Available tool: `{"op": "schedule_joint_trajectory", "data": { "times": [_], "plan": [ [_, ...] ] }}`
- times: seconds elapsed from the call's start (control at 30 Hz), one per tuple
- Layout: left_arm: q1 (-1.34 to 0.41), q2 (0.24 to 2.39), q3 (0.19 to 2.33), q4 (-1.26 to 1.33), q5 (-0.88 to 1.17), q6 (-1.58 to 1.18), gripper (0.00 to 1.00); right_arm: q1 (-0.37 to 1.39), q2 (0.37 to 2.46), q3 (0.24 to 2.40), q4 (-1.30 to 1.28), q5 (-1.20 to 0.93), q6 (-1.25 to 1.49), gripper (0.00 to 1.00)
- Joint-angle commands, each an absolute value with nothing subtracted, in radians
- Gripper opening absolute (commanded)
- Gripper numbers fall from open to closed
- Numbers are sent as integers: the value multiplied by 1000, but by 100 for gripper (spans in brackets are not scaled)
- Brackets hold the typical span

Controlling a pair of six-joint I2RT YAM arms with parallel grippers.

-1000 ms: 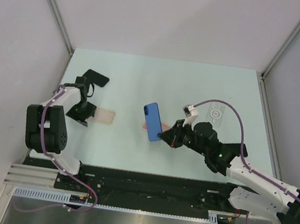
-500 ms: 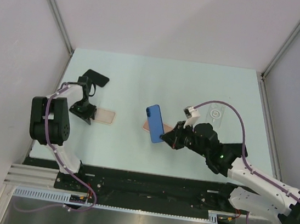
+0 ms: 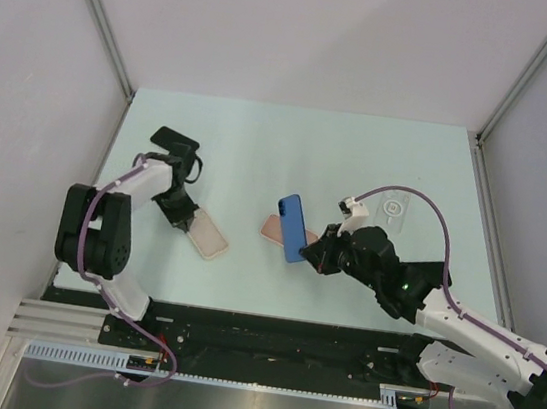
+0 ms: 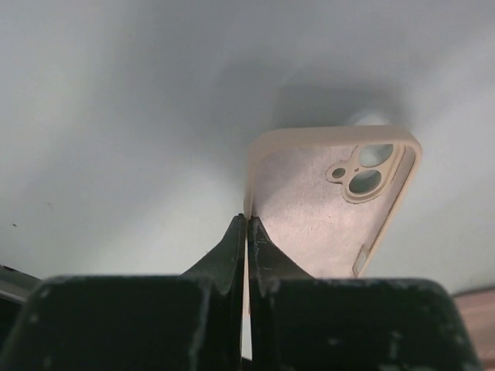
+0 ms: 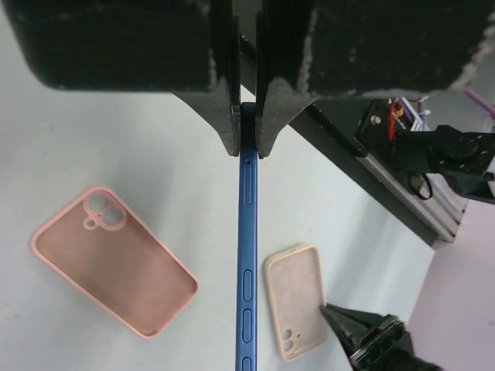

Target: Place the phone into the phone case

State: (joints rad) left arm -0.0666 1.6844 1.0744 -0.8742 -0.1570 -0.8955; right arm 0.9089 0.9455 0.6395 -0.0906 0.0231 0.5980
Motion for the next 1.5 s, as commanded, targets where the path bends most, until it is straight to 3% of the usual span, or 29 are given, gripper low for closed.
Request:
{"op": "schedule_joint_trajectory", "data": {
  "times": [0.0,0.17,0.37,0.47,0.6,0.7,0.77,0.87,1.0,1.07,1.17,1.47],
  "plan": [
    [-198,1597,1022,-920,-91,-864,0,919,917,686,-98,104,566,0],
    [-389,1583,989,-897,-101,-910,0,933,913,687,-172,198,581,0],
    [-433,1580,928,-851,-63,-911,0,963,925,687,-190,232,618,0],
    [-431,1560,931,-795,-8,-836,8,995,951,698,-175,244,626,0],
    [-430,1461,946,-769,12,-805,61,1038,1011,738,-170,275,646,0],
    [-420,1387,950,-770,-26,-785,78,1074,1069,773,-158,284,658,0],
    [-376,1353,921,-749,-14,-756,78,1094,1124,798,-153,299,663,0],
    [-250,1267,792,-608,177,-712,63,1144,1225,863,-167,339,653,0],
    [-123,1106,641,-464,322,-721,53,1239,1371,991,-235,428,623,0],
    [-83,1089,588,-443,363,-723,45,1267,1452,1063,-274,466,609,0],
    [-3,1132,552,-419,468,-703,41,1311,1555,1150,-319,498,591,0],
    [107,1181,569,-425,545,-647,53,1381,1822,1380,-538,618,618,0]
  ]
}}
